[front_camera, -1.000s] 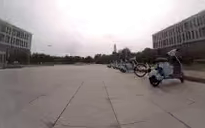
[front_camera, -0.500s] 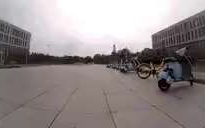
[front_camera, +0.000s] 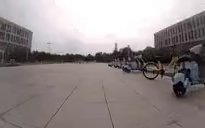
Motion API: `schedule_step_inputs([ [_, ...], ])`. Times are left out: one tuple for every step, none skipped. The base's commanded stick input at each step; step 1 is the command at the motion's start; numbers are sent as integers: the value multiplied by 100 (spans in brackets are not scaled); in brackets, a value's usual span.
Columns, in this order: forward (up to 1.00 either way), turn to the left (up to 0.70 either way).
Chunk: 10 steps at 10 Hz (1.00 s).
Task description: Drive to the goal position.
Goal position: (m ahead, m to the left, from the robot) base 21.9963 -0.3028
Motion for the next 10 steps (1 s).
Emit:
schedule_step_inputs([
  [100, 0],
  [100, 0],
  [100, 0],
  [100, 0],
  [100, 17],
  [100, 21],
  [100, 0],
  [100, 0],
  [100, 0],
  [100, 0],
])
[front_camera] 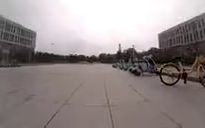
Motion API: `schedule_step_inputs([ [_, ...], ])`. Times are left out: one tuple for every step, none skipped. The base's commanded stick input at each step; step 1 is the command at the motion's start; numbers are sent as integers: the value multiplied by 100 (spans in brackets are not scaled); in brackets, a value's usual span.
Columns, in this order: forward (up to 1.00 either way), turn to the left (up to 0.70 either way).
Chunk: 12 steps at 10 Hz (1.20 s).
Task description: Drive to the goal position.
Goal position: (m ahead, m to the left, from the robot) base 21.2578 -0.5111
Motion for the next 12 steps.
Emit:
schedule_step_inputs([
  [100, 0],
  [100, 0],
  [100, 0],
  [100, 0],
  [100, 0],
  [100, 0],
  [100, 0],
  [100, 0],
  [100, 0],
  [100, 0],
  [100, 0],
  [100, 0],
])
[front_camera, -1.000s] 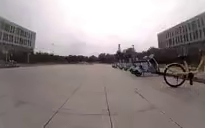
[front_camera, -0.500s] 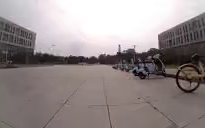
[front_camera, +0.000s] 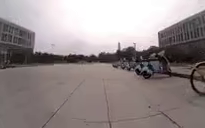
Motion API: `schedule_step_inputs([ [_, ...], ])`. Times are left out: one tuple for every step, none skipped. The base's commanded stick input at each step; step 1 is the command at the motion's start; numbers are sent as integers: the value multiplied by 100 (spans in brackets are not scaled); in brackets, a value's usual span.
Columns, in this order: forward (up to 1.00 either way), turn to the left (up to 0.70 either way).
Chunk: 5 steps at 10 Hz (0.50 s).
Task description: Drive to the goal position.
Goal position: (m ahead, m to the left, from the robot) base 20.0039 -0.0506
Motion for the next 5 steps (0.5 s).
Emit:
schedule_step_inputs([
  [100, 0],
  [100, 0],
  [100, 0],
  [100, 0],
  [100, 0],
])
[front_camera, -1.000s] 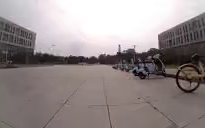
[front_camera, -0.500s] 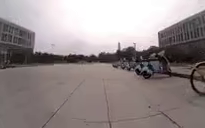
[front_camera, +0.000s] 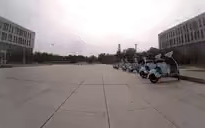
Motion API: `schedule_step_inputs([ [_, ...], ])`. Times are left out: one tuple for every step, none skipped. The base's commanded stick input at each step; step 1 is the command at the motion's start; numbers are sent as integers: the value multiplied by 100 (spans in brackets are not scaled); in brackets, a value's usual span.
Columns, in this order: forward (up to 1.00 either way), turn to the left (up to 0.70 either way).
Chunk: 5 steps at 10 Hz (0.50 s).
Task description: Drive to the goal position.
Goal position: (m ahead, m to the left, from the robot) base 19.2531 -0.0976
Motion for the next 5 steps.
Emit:
schedule_step_inputs([
  [100, 0],
  [100, 0],
  [100, 0],
  [100, 0],
  [100, 0],
])
